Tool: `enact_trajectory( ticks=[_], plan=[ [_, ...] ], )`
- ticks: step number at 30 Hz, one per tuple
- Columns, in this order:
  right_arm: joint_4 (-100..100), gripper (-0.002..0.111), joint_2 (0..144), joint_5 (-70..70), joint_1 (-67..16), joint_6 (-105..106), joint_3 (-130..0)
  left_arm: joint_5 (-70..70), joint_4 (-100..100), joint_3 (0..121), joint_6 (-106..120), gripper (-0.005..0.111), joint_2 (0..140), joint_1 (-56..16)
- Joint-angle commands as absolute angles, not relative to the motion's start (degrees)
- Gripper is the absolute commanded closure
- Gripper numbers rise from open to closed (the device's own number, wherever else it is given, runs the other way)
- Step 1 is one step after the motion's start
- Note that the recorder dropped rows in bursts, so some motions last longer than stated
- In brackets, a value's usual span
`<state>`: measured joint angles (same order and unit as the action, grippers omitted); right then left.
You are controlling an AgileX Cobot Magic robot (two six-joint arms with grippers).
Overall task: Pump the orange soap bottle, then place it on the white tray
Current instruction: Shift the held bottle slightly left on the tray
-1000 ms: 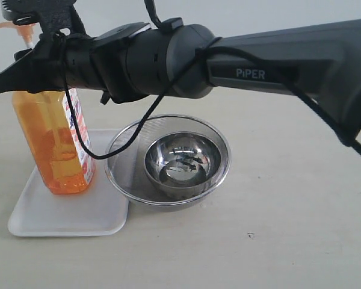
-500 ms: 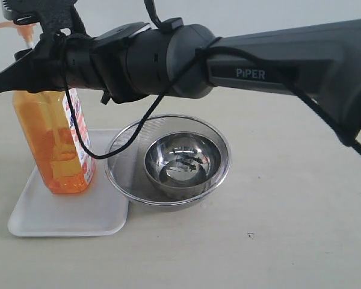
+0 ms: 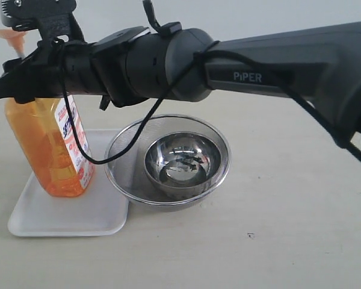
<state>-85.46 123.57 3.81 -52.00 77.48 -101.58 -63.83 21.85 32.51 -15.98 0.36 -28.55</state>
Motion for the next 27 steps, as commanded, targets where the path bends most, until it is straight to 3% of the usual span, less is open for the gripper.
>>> enact_trajectory(
  ticks=[1,27],
  plan=[
    [-85.51,0.045,123.88,4.7,-51.93,77.34,-101.11,-63.24,21.89,32.27,-15.8,0.102,0.0,-28.57],
    [-76.82,0.045,117.32,9.19,-51.81,73.11,-99.16,-63.24,21.89,32.27,-15.8,0.102,0.0,-28.57]
  ],
)
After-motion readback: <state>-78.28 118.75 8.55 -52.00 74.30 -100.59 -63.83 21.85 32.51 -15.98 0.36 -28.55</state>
